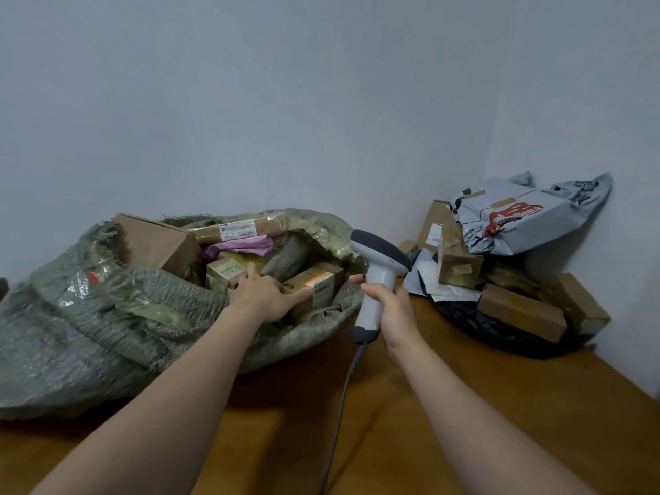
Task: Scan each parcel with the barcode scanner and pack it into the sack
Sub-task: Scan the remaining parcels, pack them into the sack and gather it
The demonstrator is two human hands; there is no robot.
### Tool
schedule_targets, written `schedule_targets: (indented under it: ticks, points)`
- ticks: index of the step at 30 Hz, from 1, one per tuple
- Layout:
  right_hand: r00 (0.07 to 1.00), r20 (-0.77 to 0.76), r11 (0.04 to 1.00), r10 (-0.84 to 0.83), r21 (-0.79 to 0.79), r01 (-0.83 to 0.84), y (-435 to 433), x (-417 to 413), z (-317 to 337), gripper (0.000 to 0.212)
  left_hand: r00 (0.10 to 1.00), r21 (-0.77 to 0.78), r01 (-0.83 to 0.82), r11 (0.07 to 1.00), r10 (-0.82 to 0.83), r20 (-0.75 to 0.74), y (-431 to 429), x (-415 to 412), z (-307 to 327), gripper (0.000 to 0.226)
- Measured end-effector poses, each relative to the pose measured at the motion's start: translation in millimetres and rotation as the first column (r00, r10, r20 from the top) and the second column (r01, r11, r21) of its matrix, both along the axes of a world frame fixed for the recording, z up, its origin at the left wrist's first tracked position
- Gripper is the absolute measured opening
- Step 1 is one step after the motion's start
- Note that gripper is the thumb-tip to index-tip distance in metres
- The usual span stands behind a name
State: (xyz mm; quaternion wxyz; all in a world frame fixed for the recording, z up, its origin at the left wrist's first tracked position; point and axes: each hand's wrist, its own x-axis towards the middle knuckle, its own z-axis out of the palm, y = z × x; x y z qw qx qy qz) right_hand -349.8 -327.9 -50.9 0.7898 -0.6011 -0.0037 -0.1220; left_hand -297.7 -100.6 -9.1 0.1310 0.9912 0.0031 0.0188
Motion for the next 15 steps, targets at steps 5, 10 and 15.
schedule_targets:
  ticks: [5,10,15]
  points:
    - [0.997,-0.075,0.999,-0.003,-0.039,0.0,4.7,0.4,-9.1,0.085,0.999,0.044,0.023,0.999,-0.021,-0.049,-2.1,-7.6,9.8,0.106]
    - [0.995,-0.099,1.0,0.0,0.021,0.002,1.6,-5.3,-12.3,0.03,0.987,-0.01,0.104,0.995,-0.102,0.128,-19.0,-14.6,16.1,0.102]
    - [0.979,-0.174,0.982,-0.111,0.13,0.134,-14.3,-17.4,-21.3,0.038,0.917,-0.18,0.292,0.939,-0.222,0.331,-69.3,-30.1,14.5,0.067]
